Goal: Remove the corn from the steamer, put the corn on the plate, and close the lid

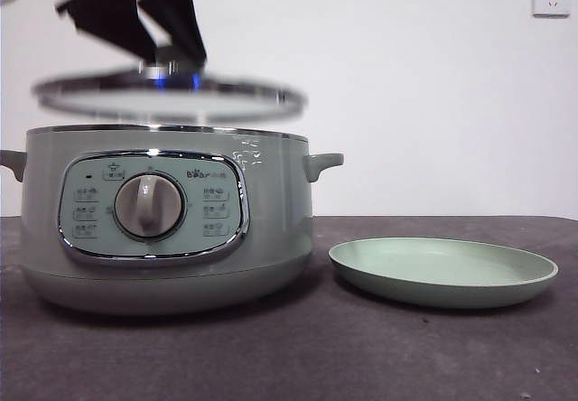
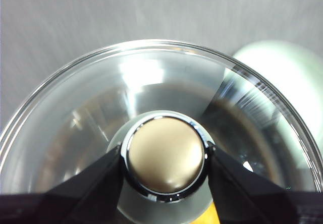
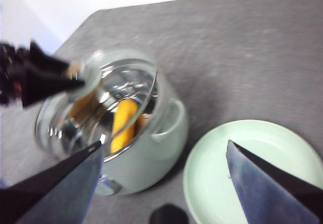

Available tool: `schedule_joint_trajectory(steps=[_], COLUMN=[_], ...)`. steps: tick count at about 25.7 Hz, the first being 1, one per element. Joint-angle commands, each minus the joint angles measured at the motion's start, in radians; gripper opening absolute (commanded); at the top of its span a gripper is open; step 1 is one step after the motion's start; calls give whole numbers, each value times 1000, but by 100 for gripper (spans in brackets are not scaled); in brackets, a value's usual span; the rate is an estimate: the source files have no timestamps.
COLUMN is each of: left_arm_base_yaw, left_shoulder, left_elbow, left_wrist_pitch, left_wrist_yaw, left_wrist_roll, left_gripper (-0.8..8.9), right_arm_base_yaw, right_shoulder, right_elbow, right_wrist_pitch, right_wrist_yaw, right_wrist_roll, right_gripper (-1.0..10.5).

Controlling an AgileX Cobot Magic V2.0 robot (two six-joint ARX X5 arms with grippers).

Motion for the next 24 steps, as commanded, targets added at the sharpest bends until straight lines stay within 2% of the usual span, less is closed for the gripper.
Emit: schedule_joint_trajectory(steps=[1,11,14,15,19,24], left_arm_base_yaw=[2,2,2,2,2,2], left_shoulder=[-91,-332,-397,-428,-530,-624], left_elbow=[61,73,73,73,73,73], left_wrist_pitch=[28,-8,-23,-33,-65,-107], left_wrist_yaw=[-64,-326,-372,-394,-544,-583], left_wrist_roll=[1,1,2,2,25,28], left_gripper=[-9,-9,-9,-9,-9,-9], right_arm_base_yaw=[74,369,436,464,547,598], right_shoulder=[54,348,455,511,763,1047], right_elbow=[26,230,314,366,643,919], right_wrist_pitch=[20,14,7,-11,-193,-333], right_wrist_yaw=[16,153,161,166,315,422], right_wrist_roll=[31,29,18,3,-92,-121], right_gripper=[405,405,405,405,404,405])
